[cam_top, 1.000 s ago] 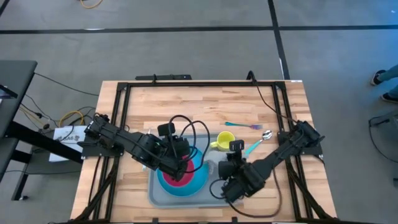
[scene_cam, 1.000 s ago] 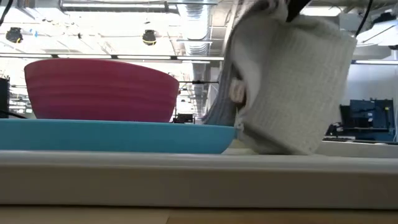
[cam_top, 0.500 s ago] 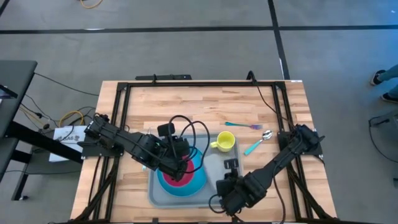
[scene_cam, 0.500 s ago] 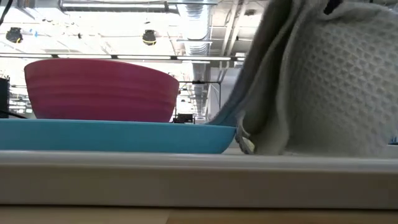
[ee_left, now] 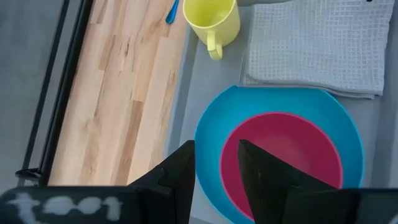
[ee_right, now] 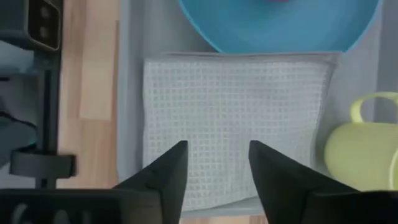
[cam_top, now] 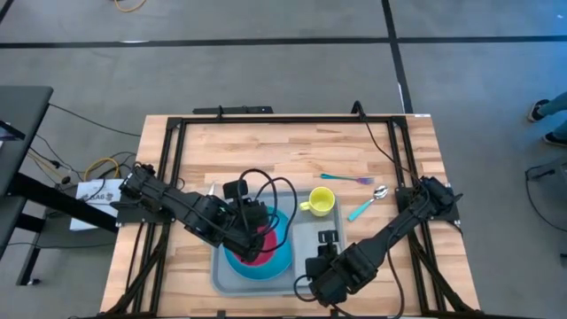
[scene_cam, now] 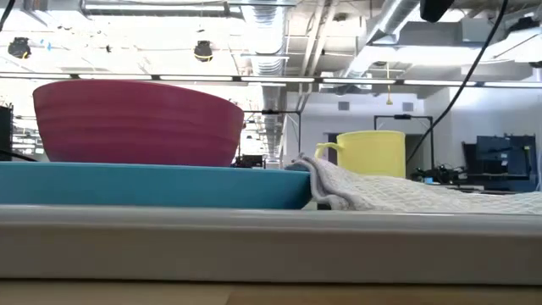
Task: Set up tray
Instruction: Put the gray napkin on the gray tray to the right of the blue plate
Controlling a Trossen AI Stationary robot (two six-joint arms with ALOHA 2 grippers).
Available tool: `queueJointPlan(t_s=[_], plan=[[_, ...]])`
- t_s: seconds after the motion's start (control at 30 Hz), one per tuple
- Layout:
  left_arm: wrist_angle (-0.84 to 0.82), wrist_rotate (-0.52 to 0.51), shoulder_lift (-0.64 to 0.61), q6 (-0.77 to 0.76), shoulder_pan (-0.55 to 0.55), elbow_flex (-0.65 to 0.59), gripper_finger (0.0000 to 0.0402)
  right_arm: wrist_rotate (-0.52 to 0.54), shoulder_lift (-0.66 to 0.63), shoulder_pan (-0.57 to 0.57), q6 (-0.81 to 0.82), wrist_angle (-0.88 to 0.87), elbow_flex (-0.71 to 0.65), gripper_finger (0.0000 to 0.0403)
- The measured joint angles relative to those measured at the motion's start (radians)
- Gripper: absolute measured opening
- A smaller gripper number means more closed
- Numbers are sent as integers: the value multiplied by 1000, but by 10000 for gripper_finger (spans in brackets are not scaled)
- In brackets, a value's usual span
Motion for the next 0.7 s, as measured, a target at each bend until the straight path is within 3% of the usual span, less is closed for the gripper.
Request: queueJointPlan(t_s=[0.27,0.7], plan=[[0,-4,0,-1,-4,0,112,66,22,-17,51,-41,3,181],[0,-2,0,-17,-5,0,112,-1,243,-117,12,-79,-1,139]])
